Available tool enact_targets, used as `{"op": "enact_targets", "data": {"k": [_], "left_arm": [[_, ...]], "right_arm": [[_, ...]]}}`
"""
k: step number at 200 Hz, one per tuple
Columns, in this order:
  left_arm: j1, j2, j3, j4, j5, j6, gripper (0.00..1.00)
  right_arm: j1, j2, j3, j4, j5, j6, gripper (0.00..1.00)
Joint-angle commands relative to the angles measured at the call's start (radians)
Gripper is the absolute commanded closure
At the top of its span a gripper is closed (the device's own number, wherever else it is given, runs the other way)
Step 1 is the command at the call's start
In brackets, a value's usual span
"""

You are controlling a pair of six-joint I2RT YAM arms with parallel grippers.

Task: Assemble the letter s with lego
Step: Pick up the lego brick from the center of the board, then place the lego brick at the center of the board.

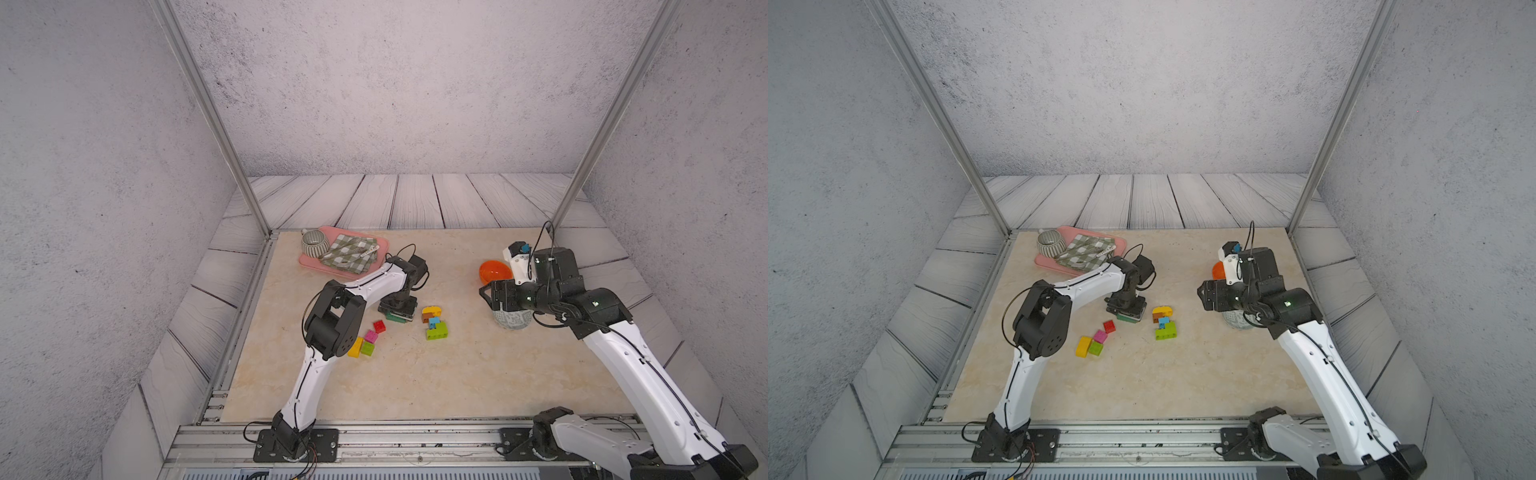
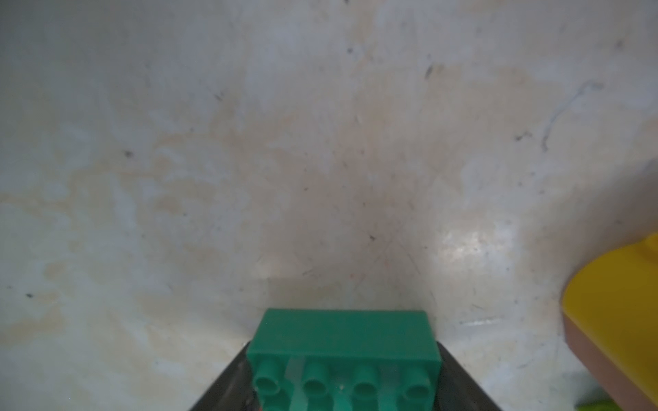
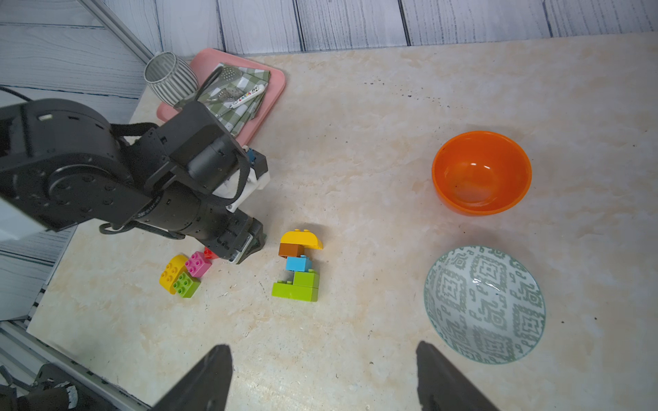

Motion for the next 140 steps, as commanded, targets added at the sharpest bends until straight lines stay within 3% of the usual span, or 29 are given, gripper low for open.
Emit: {"op": "enact_targets", "data": {"k": [1,19,69,100,140], "left_arm": [[0.006,-0.016,-0.023,-0.010,0.039,-0.040,0.57],[-0.009,-0.084,-0.064,-0.028,0.042,-0.087,0.67],[-0.170,-0.323,-0.267,-0.054,0.051,-0.370,0.69],[-0.271,-0.333,-0.352,0.040,0.087,-0.543,0.71],[-0.307,-0.309,-0.393,0.136,0.089,-0.676,0.69]], "right_arm": [[-0.004,-0.002,-0.008,-0.010,-0.007,-0.008,0.16],[-0.003,-0.007,-0.007,-0.018,-0.007,-0.006,0.16],[-0.004,-0.027,-0.009,-0.033,-0.011,0.001,0.16],[-0.003,-0.041,-0.021,-0.039,-0.008,0.008,0.15],[-0.003,-0.051,-0.022,-0.057,-0.012,0.003,0.16]]}}
